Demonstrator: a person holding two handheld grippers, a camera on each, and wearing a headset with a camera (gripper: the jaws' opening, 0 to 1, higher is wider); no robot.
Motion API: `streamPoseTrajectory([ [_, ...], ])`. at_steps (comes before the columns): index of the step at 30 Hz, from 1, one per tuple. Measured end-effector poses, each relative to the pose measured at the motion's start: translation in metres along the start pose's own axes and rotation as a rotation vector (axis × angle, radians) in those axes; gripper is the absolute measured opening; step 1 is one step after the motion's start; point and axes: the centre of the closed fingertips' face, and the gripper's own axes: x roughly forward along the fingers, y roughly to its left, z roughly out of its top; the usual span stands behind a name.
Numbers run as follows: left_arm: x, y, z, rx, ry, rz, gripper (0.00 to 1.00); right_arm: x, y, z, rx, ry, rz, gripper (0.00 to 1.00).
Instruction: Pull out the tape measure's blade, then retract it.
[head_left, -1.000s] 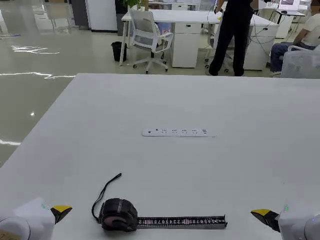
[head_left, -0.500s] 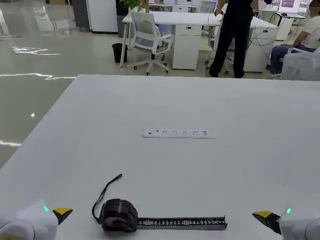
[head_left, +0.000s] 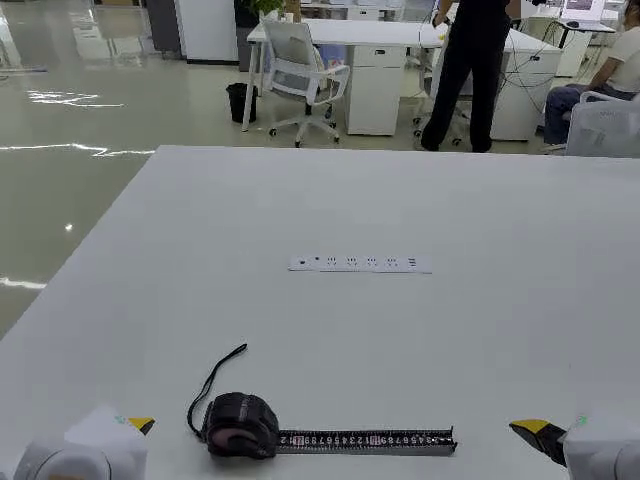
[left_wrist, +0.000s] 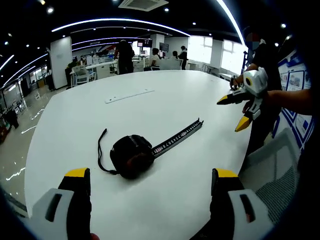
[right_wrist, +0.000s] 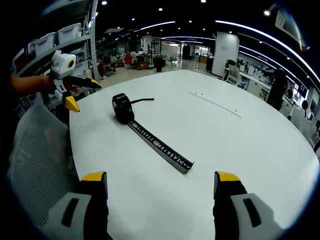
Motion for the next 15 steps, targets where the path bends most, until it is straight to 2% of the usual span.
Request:
streamPoseTrajectory([
  [6, 0.004, 0.003, 0.004, -0.056, -0.015, 0.057, 0.97, 0.001, 0.000, -0.001, -0.012, 0.004, 0.006, 0.89],
  [11, 0.008, 0.002, 0.005, -0.067, -0.017, 0.078, 0.97, 0.002, -0.002, 0.000, -0.024, -0.004, 0.008, 0.88],
  [15, 0.012, 0.005, 0.006, -0.092, -0.020, 0.115, 0.97, 0.004, -0.005, 0.002, -0.050, -0.015, 0.016, 0.85],
])
